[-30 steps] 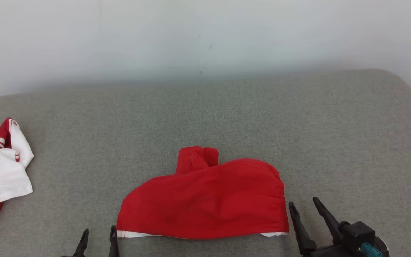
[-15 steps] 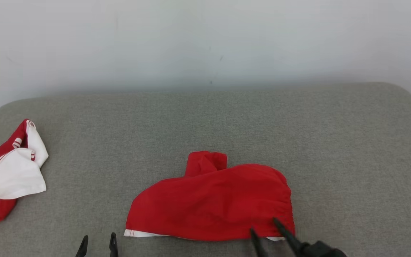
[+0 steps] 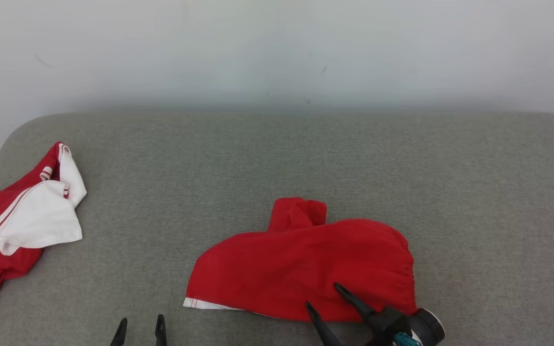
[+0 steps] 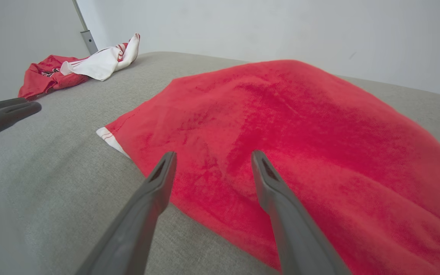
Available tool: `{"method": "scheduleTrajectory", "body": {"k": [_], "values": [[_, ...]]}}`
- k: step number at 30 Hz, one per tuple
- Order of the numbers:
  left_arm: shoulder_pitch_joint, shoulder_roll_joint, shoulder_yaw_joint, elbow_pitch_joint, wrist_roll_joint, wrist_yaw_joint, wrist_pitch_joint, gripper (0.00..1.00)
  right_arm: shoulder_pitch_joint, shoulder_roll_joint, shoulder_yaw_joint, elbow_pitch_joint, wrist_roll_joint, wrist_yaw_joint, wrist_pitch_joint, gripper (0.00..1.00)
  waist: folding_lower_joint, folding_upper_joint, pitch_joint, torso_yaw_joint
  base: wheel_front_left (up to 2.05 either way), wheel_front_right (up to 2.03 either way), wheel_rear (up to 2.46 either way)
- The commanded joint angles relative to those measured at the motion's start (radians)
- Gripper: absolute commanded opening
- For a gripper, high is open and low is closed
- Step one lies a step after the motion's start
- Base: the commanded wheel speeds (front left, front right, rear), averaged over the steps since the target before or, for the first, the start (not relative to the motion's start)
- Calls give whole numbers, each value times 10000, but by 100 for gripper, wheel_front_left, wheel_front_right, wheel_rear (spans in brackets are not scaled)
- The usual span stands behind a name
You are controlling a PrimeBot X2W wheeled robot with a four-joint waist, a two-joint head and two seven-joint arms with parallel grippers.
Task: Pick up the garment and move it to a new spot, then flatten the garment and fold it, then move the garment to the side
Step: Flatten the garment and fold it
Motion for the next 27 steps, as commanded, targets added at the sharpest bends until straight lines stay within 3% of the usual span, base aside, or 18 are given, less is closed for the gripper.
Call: {"method": "scheduleTrajectory", "body": {"k": [1, 5, 11, 13, 14, 17, 27], "values": [[-90, 2, 6, 31, -34, 26, -31, 100, -144, 69, 1, 164, -92, -24, -4, 100, 0, 0, 59, 153, 0, 0, 0], [-121, 1, -100, 38, -104, 54, -31, 100, -602, 200, -266, 912, -469, -24, -1, 99, 0, 0, 142, 408, 0, 0, 0], [-103, 1, -141, 19, -205, 94, -31, 100, -789, 402, -579, 1315, -884, -24, -3, 87, 0, 0, 270, 664, 0, 0, 0], [-90, -1, -145, 4, -219, 109, -31, 100, -783, 421, -629, 1342, -978, -24, -3, 69, 0, 0, 297, 693, 0, 0, 0], [-87, 1, -146, -5, -226, 106, -31, 100, -781, 433, -662, 1353, -993, -24, -3, 48, 0, 0, 312, 702, 0, 0, 0], [-137, 1, -156, -42, -249, 130, -31, 100, -803, 489, -820, 1408, -994, -24, -3, 0, 0, 0, 389, 712, 0, 0, 0], [-296, 1, -248, -69, -317, 167, -31, 100, -1058, 544, -1267, 971, -1034, -24, -3, 0, 0, 0, 611, 731, 0, 0, 0]]}}
